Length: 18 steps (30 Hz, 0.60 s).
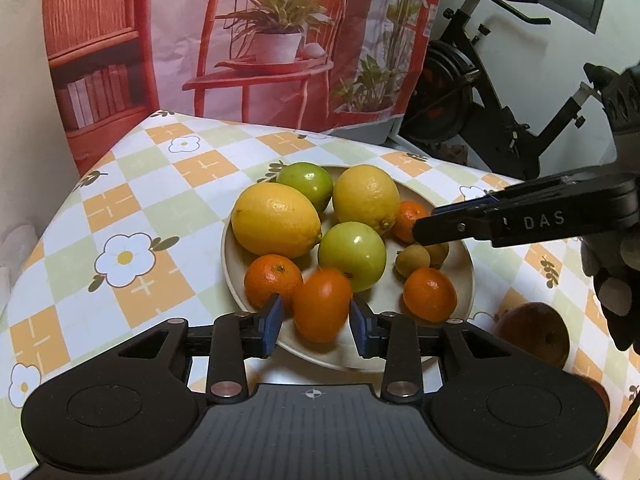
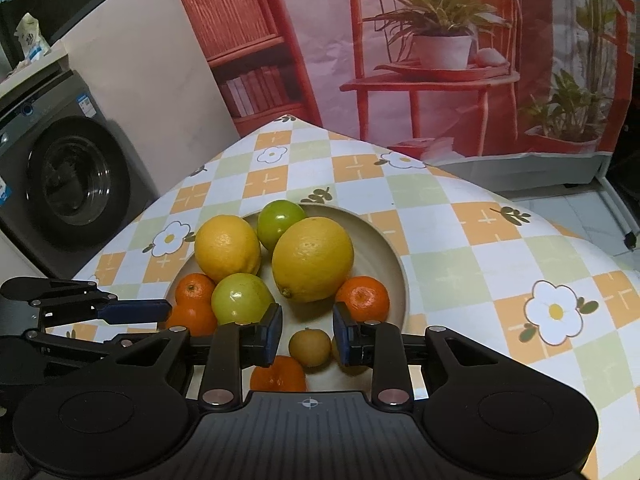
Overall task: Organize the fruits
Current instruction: 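Place the tangerine on the plate with left tool while right tool places the kiwi, then withdraw both open tools from the plate toward the red apples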
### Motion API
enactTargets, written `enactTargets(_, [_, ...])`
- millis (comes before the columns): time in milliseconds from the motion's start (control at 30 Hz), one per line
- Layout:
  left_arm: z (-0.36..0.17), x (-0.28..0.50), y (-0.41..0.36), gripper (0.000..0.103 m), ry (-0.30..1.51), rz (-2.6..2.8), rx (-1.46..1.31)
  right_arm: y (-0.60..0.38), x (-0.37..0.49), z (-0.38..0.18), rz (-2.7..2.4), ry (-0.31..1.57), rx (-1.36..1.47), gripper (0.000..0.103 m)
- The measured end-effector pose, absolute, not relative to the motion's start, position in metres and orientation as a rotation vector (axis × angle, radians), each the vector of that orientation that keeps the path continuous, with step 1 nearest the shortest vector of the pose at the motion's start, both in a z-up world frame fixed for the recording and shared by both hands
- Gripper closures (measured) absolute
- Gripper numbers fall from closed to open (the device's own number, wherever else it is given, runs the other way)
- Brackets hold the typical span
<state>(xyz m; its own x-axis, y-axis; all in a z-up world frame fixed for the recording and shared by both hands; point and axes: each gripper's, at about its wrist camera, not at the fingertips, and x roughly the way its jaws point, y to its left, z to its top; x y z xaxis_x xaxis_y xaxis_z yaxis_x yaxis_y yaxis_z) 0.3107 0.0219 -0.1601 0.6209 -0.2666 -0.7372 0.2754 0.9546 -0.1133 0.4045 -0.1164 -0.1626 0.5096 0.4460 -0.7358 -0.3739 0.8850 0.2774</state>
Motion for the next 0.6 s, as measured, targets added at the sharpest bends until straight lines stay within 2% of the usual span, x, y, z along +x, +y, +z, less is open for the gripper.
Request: enactTargets(600, [-0.131,0.280,0.010,0.063,0.801,-0.300,0.002,-0.188,0.328,-0.142,0.301,0.865,0.252,0.074])
